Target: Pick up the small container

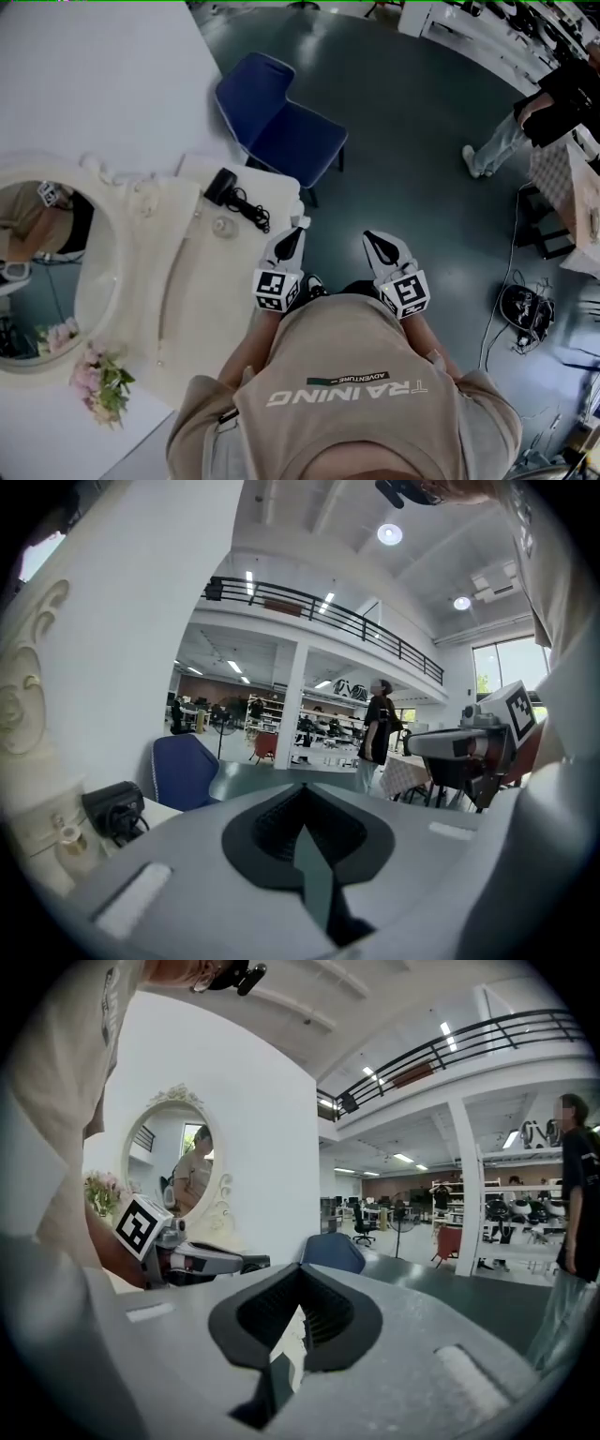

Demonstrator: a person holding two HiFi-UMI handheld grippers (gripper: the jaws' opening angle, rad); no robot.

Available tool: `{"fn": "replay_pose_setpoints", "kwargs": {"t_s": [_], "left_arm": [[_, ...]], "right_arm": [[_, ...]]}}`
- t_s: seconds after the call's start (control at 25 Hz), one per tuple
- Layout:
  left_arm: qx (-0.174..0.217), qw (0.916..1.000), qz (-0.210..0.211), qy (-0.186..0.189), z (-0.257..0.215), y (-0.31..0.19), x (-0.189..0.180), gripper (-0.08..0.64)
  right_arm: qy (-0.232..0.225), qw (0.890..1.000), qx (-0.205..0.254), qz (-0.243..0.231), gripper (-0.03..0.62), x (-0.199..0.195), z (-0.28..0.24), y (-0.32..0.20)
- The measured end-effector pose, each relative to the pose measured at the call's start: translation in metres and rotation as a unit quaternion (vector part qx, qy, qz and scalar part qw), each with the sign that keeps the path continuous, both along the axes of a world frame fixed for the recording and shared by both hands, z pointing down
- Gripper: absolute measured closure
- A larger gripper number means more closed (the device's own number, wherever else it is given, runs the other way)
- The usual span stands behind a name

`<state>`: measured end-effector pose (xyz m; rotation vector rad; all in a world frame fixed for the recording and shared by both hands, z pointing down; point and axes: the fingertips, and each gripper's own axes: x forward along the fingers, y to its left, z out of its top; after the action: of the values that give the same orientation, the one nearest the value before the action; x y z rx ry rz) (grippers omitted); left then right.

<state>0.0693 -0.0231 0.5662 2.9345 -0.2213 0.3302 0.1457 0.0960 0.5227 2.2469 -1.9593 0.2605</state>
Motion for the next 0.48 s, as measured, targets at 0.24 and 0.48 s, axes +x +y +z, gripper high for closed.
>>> {"fn": "replay_pose_setpoints", "kwargs": {"t_s": [0.24, 0.48], "left_arm": [[-0.01, 0.9969, -0.077, -0.017, 0.012, -0.036, -0.037, 0.541], [-0.03, 0.9847, -0.169, -0.031, 0.019, -0.066, -0.072, 0.543]], "right_arm": [[0.003, 0.996, -0.019, -0.081, 0.589, -0.016, 0.003, -0.059], [-0.001, 0.985, -0.023, -0.169, 0.589, -0.027, 0.006, -0.118]]}}
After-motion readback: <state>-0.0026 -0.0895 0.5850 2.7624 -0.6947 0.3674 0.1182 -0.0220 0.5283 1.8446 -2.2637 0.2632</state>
